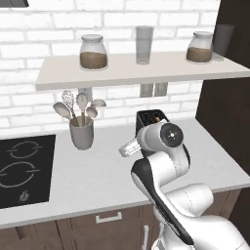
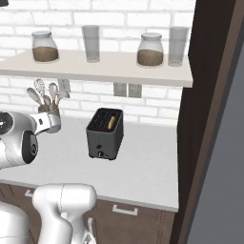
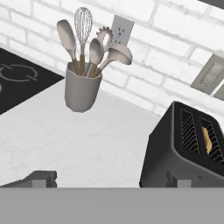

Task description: Start the toaster. Once the lever pops up, take the bread to the plate on the dining counter.

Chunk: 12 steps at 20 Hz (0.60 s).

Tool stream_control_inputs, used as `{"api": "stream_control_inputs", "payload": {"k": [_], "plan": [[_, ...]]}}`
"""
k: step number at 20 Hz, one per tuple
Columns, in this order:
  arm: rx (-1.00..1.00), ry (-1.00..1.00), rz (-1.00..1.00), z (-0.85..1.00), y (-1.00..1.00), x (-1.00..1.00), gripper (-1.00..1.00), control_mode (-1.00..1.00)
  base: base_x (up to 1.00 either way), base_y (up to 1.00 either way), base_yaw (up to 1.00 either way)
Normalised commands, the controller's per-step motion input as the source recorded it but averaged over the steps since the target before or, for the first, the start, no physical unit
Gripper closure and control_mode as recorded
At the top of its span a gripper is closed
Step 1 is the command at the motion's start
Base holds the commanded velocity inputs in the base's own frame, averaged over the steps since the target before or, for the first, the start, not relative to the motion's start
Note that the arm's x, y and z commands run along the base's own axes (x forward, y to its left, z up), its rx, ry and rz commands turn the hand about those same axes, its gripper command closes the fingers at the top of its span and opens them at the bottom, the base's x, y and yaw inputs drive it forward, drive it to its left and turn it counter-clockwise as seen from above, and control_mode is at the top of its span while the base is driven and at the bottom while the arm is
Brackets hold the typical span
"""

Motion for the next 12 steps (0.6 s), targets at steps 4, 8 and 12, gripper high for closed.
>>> {"api": "stream_control_inputs", "payload": {"k": [4,8,12], "plan": [[0.00,0.00,0.00,0.00,0.00,0.00,-1.00,-1.00,0.00,0.00,0.00],[0.00,0.00,0.00,0.00,0.00,0.00,-1.00,-1.00,0.00,0.00,0.00],[0.00,0.00,0.00,0.00,0.00,0.00,-1.00,-1.00,0.00,0.00,0.00]]}}
